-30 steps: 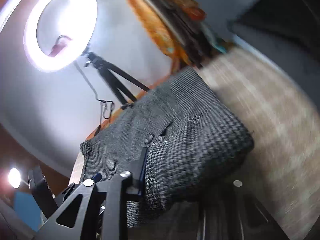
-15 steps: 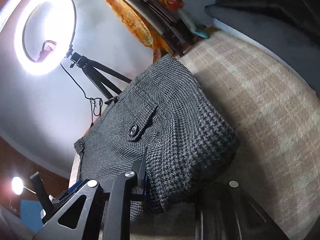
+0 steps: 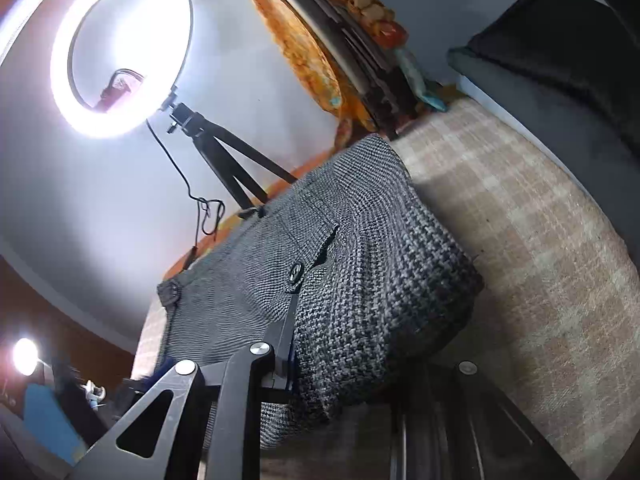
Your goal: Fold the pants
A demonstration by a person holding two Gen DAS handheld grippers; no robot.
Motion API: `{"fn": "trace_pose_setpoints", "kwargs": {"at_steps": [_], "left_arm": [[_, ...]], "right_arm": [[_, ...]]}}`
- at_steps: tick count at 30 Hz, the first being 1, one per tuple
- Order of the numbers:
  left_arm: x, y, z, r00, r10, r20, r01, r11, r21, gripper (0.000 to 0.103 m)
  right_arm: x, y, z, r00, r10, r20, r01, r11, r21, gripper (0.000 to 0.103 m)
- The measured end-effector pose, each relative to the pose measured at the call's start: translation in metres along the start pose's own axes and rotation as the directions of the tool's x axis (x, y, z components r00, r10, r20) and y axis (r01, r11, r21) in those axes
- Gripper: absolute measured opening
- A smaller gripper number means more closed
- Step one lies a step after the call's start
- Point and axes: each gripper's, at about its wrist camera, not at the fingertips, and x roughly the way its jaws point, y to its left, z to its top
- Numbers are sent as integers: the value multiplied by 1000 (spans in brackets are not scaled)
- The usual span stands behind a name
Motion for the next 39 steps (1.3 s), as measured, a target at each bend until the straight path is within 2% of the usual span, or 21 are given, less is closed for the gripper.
{"fn": "trace_pose_setpoints", "kwargs": {"at_steps": [4,7,11,14,17,19,21,23,25,29,32,36,39], "left_arm": [[1,7,1,999,-38,-7,38,999,-31,54],[-10,37,-6,996,-84,-22,81,990,-114,54],[-31,63,-12,999,-11,33,15,991,-130,54],[-37,87,-23,999,35,24,-30,982,-186,54],[-32,113,-38,999,30,-22,-35,961,-276,54],[-22,113,-45,998,30,-57,-44,964,-263,54],[-23,109,-50,998,56,-42,-64,975,-215,54],[-35,110,-46,999,28,-33,-35,972,-234,54],[-52,125,-42,1000,6,12,-2,956,-293,54],[-77,172,-43,997,32,67,-2,915,-402,54],[-84,213,-55,996,57,65,-16,864,-504,54],[-87,255,-82,996,83,42,-42,804,-594,54],[-91,272,-97,994,105,25,-67,784,-617,54]], "right_arm": [[-6,19,2,1000,-21,16,22,997,-77,21],[-10,35,3,999,-28,26,32,990,-134,21],[-14,53,3,998,-37,42,45,980,-194,21],[-18,67,0,997,-50,53,61,967,-249,21],[-21,83,-4,996,-70,62,86,946,-312,21],[-21,94,-5,995,-75,67,93,935,-343,21],[-20,108,-7,993,-92,76,114,916,-385,21],[-17,121,-11,990,-112,86,139,894,-426,21],[-13,135,-17,986,-140,95,168,862,-479,21],[-7,161,-25,978,-175,116,210,802,-560,21],[-1,182,-35,975,-185,127,223,760,-611,21],[15,214,-54,970,-197,140,238,678,-695,21],[33,233,-66,972,-198,125,225,637,-737,21]]}}
